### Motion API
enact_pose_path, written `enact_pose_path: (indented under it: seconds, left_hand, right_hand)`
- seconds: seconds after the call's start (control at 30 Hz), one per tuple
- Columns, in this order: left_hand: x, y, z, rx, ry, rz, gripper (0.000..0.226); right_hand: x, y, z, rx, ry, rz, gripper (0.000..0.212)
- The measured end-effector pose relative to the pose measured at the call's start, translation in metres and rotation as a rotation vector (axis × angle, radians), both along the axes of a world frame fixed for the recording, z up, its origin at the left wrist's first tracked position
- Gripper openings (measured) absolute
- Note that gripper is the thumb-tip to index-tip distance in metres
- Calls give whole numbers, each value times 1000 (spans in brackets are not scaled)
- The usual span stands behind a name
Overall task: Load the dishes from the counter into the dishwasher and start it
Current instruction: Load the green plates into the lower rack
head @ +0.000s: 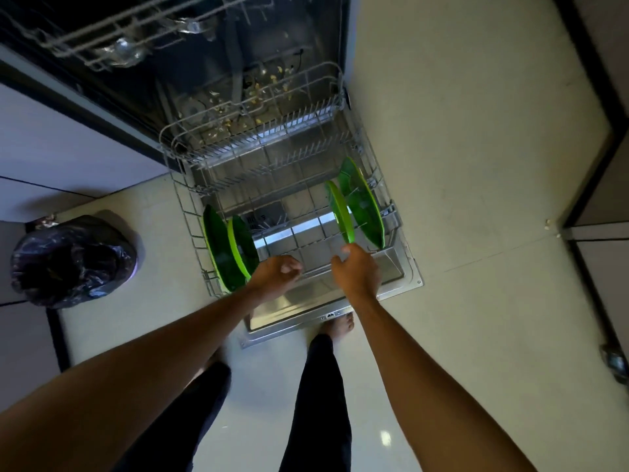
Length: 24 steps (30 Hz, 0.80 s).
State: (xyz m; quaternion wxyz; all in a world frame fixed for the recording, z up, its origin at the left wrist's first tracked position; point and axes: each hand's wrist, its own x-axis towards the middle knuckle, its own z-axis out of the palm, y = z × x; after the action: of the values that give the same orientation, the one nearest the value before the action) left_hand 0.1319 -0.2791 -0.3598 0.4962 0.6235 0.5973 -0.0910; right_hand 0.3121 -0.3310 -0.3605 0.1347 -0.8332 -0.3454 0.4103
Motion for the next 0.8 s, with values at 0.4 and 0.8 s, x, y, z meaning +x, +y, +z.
enact_pose_path:
  seconds: [0.4,0.8]
  left_hand:
    - [-264,-1,119,242,-200,159,31]
    - [-718,-91,333,816,88,684,27]
  right_hand:
    - [-241,4,91,-94,52,110,20]
    - [-689,57,274,267,4,926,23]
